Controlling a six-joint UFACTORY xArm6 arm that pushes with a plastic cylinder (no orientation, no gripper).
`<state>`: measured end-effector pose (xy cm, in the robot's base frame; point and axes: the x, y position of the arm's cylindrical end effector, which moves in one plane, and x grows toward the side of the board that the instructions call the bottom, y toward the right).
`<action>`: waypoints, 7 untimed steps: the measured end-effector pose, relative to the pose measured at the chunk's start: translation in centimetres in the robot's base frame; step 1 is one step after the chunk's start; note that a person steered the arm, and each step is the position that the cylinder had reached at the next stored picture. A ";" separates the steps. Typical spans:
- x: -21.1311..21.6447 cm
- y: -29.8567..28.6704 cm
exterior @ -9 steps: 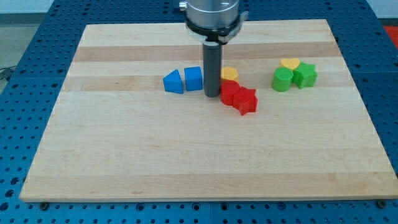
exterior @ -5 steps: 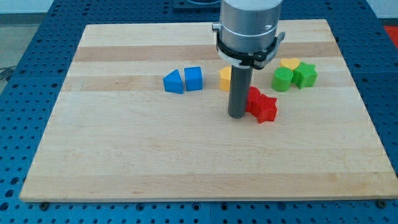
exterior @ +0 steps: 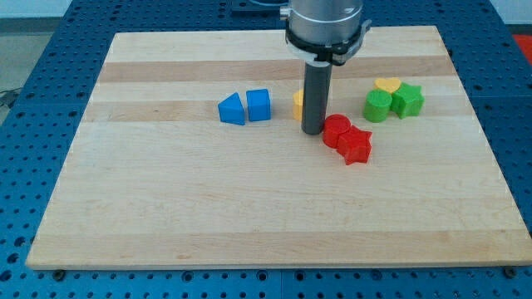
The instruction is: Move red blocks from yellow hexagon
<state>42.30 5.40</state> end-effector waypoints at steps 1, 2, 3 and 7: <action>-3.2 0.2; -6.8 0.5; -7.5 0.6; -2.4 -2.8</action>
